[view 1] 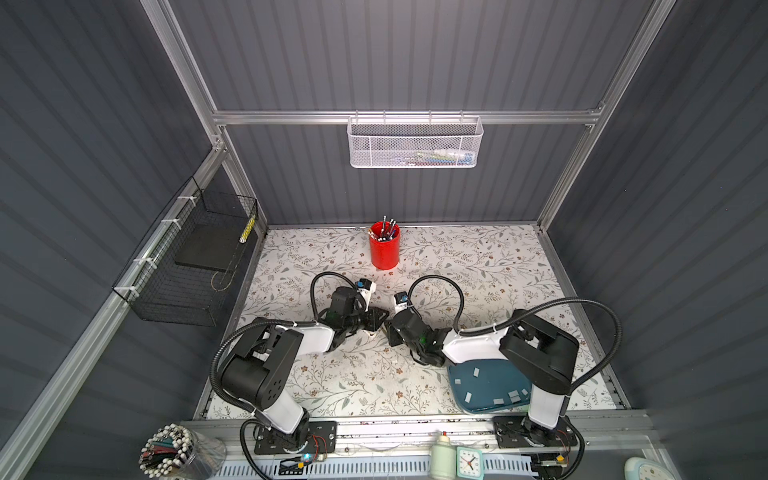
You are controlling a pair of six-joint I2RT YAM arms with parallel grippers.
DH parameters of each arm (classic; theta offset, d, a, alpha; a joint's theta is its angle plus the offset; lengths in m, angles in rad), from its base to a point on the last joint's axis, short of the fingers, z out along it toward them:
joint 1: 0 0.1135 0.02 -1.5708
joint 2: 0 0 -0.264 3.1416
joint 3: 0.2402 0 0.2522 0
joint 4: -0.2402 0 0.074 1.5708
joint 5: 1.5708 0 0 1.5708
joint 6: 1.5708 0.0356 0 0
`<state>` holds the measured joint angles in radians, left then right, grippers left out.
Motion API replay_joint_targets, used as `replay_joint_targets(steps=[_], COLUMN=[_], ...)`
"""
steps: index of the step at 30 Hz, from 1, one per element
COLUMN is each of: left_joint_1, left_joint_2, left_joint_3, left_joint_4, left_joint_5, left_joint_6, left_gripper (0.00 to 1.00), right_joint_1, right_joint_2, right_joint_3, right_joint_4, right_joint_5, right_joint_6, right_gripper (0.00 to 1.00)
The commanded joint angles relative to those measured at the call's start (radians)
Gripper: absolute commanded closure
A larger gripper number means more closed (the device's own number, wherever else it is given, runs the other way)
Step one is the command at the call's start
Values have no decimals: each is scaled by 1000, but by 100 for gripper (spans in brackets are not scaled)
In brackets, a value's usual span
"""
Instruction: Load the staples into the stapler
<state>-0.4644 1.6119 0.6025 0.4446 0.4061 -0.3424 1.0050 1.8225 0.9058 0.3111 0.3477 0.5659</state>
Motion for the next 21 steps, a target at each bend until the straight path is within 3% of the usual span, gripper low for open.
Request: replay_joint_targets(steps=[1, 7, 11, 13, 16, 21], left_joint_1=[-8, -8, -27, -94, -233, -341], left_joint_2=[-45, -134, -222, -252, -231, -105], left_joint_3=[68, 146, 132, 122, 144, 195], left_joint_4=[-124, -237, -220, -221, -282, -338], left_joint_5=[-24, -20, 121, 124, 31, -25], left_joint_6=[51, 166, 296, 381, 490, 505], left_gripper=[63, 48, 25, 15, 11, 5], right_joint_1=[-28, -125, -243, -323, -425, -496], right_joint_2=[-89, -233, -352, -421, -511, -556], right_joint_3=[76, 140, 129, 109, 60, 31], right_joint_4=[-275, -485, -626, -677, -694, -695], right_joint_5=[44, 41, 50, 30, 13, -5], right_joint_6=[-5, 58, 88, 100, 86, 62], right_gripper=[46, 41, 40, 39, 37, 32])
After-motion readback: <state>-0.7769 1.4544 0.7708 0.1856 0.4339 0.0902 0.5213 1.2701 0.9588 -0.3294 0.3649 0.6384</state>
